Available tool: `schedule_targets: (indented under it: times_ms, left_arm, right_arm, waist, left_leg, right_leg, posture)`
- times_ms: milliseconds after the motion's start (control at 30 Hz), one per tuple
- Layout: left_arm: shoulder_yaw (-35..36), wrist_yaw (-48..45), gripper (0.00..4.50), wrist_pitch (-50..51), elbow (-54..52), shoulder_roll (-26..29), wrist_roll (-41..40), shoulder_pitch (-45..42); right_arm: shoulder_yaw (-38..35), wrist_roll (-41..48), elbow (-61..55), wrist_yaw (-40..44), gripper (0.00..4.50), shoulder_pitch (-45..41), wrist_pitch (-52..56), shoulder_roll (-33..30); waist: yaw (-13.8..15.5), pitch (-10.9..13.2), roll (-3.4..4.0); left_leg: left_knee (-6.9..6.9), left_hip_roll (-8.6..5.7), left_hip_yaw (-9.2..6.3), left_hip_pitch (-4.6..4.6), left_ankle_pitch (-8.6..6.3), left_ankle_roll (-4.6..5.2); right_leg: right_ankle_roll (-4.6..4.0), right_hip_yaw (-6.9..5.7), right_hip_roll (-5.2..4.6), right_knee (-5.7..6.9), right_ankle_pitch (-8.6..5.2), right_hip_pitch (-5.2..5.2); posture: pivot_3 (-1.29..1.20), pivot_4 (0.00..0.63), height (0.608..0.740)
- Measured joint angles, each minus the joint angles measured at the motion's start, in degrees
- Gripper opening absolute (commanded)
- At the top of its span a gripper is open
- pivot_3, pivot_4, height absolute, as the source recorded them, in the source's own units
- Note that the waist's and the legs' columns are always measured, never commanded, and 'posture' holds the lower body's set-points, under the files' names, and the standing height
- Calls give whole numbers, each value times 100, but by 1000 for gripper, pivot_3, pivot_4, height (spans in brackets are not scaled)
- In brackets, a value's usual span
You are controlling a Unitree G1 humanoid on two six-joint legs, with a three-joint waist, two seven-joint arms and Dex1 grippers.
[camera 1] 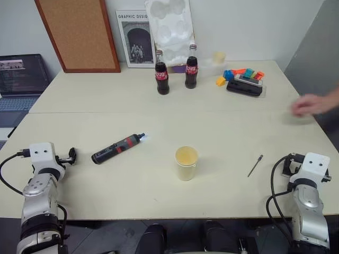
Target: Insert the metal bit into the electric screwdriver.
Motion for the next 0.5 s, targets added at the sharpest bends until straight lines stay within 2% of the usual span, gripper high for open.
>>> schedule_targets:
  times_ms: [267, 433, 500]
  left_arm:
    - [25, -23, 4458, -3, 16, 58, -3, -20]
    - [24, -285, 4458, 224, 25, 264, -61, -169]
    - [24, -450, 4458, 355, 22, 339, -119, -310]
  right_arm:
    - [9, 1, 0, 56, 4500, -6, 2, -51]
    - [19, 3, -170, 325, 4500, -12, 103, -346]
    - [38, 4, -328, 482, 4500, -25, 155, -500]
  waist:
    - [-2, 1, -2]
    - [-3, 5, -10]
    - [-1, 20, -34]
  left_leg:
    - [-1, -5, 4, -14, 0, 0]
    - [0, -19, 4, -80, 2, 1]
    - [0, -17, 1, -91, 2, 1]
  right_leg:
    - [0, 0, 2, 2, 0, -20]
    - [4, -7, 12, 5, 3, -45]
    - [12, -12, 17, 2, 8, -53]
  posture:
    - [0, 150, 740]
    - [0, 150, 740]
    - [0, 150, 740]
